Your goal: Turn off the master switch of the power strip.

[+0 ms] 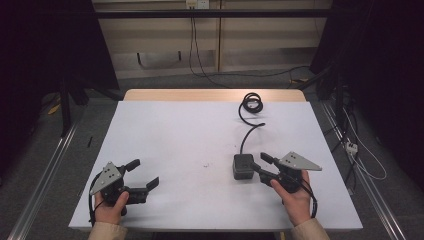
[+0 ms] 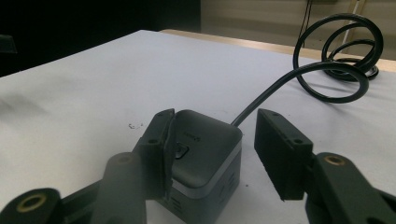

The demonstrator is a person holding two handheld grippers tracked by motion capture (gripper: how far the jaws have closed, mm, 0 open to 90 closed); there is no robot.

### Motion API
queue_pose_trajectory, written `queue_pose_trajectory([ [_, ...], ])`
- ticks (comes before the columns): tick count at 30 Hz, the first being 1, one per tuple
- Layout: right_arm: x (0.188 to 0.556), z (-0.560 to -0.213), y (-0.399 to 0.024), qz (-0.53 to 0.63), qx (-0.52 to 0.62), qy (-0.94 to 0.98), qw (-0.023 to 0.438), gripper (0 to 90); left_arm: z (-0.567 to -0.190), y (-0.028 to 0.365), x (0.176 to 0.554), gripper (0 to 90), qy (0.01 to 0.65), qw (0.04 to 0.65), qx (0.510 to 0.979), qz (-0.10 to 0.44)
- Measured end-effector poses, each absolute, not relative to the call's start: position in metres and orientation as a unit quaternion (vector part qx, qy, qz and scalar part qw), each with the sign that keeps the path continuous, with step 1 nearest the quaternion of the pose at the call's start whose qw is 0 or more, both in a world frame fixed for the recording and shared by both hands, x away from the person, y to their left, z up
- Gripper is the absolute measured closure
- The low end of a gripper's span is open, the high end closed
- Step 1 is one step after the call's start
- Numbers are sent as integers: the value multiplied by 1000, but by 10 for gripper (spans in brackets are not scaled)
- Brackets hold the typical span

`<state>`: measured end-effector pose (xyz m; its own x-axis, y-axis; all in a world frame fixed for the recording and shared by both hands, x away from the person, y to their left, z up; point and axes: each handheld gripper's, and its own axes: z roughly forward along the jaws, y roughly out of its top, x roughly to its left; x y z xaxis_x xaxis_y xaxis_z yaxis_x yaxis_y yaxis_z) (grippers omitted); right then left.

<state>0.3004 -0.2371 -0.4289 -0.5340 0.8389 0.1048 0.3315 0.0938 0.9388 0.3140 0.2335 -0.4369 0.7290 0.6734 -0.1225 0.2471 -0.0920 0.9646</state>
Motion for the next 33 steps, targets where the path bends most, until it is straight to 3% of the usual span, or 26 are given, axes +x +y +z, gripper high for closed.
queue_pose_trajectory([
  [33,309,-428,-237,532,421,700,223,686,-438,232,314,46,320,590,720,178],
])
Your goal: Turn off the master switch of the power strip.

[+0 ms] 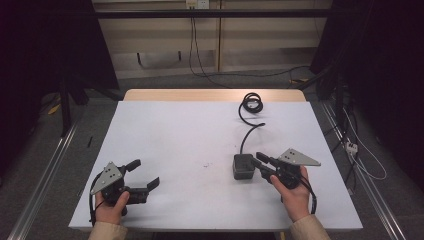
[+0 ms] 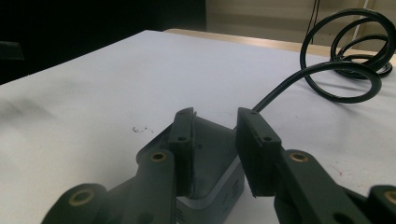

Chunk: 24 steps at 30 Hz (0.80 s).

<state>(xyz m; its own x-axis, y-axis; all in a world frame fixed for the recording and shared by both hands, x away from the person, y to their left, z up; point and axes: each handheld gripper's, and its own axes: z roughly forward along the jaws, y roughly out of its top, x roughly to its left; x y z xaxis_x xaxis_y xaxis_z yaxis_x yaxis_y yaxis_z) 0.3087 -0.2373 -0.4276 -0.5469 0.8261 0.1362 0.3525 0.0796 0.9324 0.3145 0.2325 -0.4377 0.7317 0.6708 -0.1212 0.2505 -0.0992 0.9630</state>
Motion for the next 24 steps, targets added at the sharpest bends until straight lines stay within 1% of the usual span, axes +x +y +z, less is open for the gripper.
queue_pose_trajectory([
  [13,309,-427,-238,532,420,701,221,711,-438,232,315,46,318,590,720,179],
  [18,309,-427,-237,532,418,703,219,739,-438,232,315,46,318,589,721,180],
  [24,310,-427,-238,532,418,703,219,743,-438,232,315,48,319,588,721,180],
])
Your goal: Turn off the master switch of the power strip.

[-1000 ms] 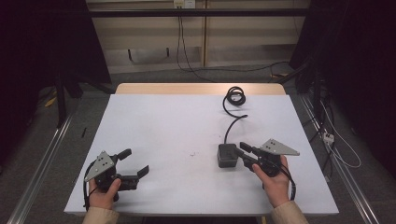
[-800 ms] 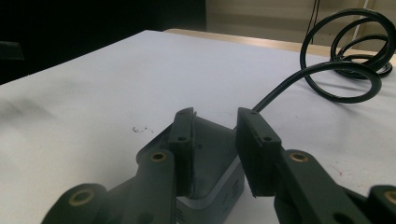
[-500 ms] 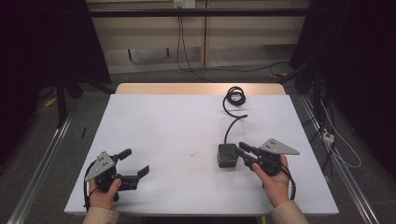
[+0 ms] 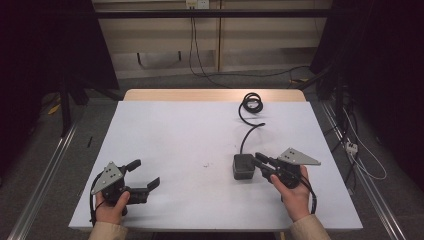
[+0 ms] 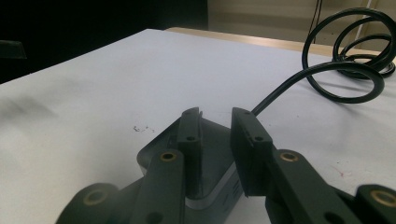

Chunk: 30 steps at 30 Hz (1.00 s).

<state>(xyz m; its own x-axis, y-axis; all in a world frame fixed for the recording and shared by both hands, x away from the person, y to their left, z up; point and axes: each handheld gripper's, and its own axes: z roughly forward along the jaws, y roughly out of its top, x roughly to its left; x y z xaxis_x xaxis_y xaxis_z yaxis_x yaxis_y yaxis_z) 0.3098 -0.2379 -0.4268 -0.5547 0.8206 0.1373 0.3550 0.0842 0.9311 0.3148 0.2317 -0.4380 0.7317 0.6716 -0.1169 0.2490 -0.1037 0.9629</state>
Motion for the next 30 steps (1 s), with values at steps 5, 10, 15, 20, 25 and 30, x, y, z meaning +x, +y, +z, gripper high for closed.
queue_pose_trajectory([
  [5,312,-426,-237,534,421,701,216,753,-438,232,315,48,319,589,720,180],
  [10,314,-427,-235,531,420,704,215,757,-438,233,315,48,318,589,721,180],
  [15,315,-427,-235,532,421,703,213,765,-438,232,315,48,318,590,720,179],
  [20,315,-426,-233,533,421,704,207,774,-438,232,315,48,318,590,721,179],
  [25,316,-426,-232,534,421,704,204,779,-438,232,315,48,319,590,720,178],
  [30,317,-426,-230,534,422,705,199,786,-438,232,315,48,319,589,721,179],
])
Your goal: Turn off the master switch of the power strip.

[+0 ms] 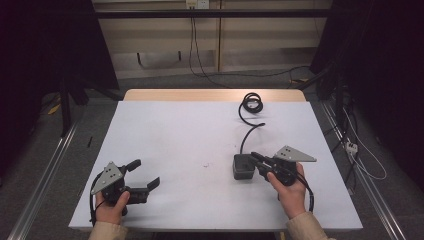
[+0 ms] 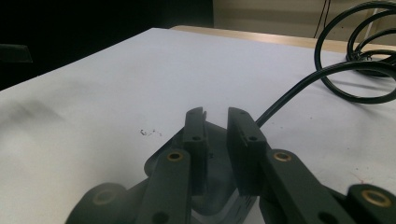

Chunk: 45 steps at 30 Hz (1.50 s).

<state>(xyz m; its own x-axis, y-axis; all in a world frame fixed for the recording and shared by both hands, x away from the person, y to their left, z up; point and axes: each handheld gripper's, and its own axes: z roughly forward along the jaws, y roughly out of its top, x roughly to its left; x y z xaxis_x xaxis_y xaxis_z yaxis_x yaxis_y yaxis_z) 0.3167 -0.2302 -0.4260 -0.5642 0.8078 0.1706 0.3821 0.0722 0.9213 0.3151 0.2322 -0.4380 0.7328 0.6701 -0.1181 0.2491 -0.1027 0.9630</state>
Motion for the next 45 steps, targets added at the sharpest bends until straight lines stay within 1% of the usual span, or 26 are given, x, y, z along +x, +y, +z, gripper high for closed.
queue_pose_trajectory([
  [11,318,-426,-229,537,420,706,190,811,-438,232,315,48,318,590,721,179],
  [26,318,-426,-228,534,418,709,194,811,-438,232,315,48,318,591,720,178],
  [32,318,-426,-227,534,416,711,191,832,-438,232,315,48,320,590,719,177],
  [45,318,-426,-227,535,417,711,187,841,-439,232,315,48,320,589,721,177],
])
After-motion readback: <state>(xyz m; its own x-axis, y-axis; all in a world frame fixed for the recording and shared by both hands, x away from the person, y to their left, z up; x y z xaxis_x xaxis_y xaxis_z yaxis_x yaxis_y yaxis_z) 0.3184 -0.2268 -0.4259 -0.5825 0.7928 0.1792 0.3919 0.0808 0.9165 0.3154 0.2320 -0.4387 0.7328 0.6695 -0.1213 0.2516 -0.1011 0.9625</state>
